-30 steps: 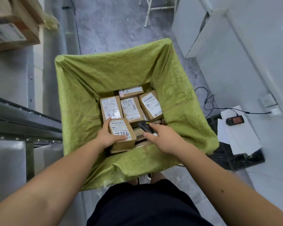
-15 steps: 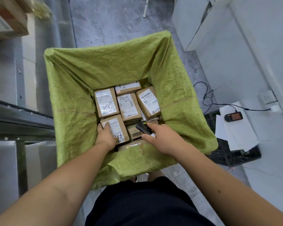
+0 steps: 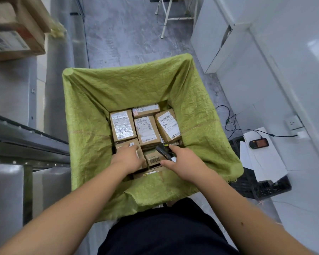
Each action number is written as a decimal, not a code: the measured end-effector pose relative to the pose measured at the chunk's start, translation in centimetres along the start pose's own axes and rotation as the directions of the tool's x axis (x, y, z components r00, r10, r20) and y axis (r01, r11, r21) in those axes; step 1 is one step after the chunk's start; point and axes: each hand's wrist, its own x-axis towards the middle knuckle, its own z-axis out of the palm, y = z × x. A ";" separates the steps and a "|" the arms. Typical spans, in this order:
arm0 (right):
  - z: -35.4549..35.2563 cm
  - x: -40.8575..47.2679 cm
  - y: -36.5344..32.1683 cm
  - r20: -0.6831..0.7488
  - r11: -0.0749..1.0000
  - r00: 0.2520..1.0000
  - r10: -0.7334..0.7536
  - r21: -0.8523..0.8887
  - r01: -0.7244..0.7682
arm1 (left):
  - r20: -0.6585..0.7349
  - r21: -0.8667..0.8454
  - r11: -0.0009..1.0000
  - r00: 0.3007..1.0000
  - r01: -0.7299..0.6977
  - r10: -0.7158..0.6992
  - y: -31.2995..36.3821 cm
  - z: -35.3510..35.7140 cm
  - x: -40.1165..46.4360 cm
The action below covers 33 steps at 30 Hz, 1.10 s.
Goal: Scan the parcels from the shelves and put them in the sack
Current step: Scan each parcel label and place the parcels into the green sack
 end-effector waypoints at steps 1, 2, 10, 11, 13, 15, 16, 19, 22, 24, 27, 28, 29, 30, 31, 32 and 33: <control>-0.1 -0.1 0.1 -0.004 1.000 1.000 0.004 -0.021 -0.004 | -0.021 0.026 0.999 1.000 -0.021 0.022 -0.1 -0.6 -0.4; -0.1 -0.1 0.1 0.003 0.999 1.000 0.003 -0.048 -0.002 | -0.043 0.052 0.998 0.998 -0.034 0.036 -0.3 -1.1 -0.8; -0.2 1.3 0.3 0.072 0.979 0.992 -0.107 -0.168 0.118 | -0.255 0.052 0.999 0.967 -0.010 0.023 0.9 -2.0 -6.9; 0.0 1.5 0.3 0.084 0.972 0.987 -0.136 -0.180 0.149 | -0.287 0.052 0.999 0.958 0.007 0.008 1.3 -1.7 -7.7; 0.0 1.9 0.5 0.117 0.953 0.973 -0.201 -0.204 0.222 | -0.348 0.036 0.998 0.936 0.060 -0.044 2.3 -0.9 -9.5; -0.2 2.1 0.7 0.144 0.915 0.949 -0.281 -0.257 0.310 | -0.414 -0.019 0.993 0.903 0.115 -0.113 3.3 0.1 -11.5; -0.3 2.1 0.7 0.159 0.894 0.933 -0.323 -0.271 0.356 | -0.447 -0.052 0.990 0.883 0.131 -0.140 3.7 0.6 -12.4; -0.1 1.7 0.9 0.228 0.837 0.871 -0.436 -0.254 0.485 | -0.532 -0.106 0.976 0.818 0.192 -0.219 5.0 1.9 -15.4; 0.0 0.4 0.8 0.291 0.765 0.805 -0.517 -0.264 0.587 | -0.546 -0.156 0.946 0.774 0.283 -0.321 6.4 3.6 -18.8; 0.1 -0.8 0.7 0.327 0.702 0.754 -0.570 -0.282 0.654 | -0.558 -0.224 0.921 0.733 0.318 -0.389 7.3 4.9 -21.3; 0.3 -2.9 0.2 0.406 0.597 0.649 -0.643 -0.265 0.757 | -0.580 -0.331 0.866 0.644 0.374 -0.499 8.4 7.1 -25.1; 0.5 -3.7 -0.1 0.428 0.558 0.607 -0.669 -0.249 0.791 | -0.581 -0.367 0.842 0.610 0.396 -0.540 8.6 7.9 -26.4; 0.8 -4.5 -0.4 0.445 0.525 0.569 -0.692 -0.232 0.819 | -0.577 -0.397 0.816 0.576 0.421 -0.579 8.7 8.8 -27.7; 1.2 -5.4 -0.7 0.458 0.497 0.535 -0.710 -0.214 0.841 | -0.570 -0.423 0.788 0.545 0.447 -0.615 8.7 9.7 -28.8; 1.7 -6.3 -0.9 0.470 0.469 0.504 -0.724 -0.201 0.860 | -0.556 -0.449 0.759 0.518 0.471 -0.650 8.6 10.7 -30.0; 2.4 -7.3 -1.2 0.484 0.435 0.471 -0.737 -0.193 0.879 | -0.537 -0.478 0.728 0.492 0.492 -0.685 8.6 11.8 -31.2; 3.1 -8.4 -1.4 0.498 0.396 0.436 -0.750 -0.190 0.898 | -0.517 -0.508 0.694 0.464 0.511 -0.720 8.7 12.9 -32.5</control>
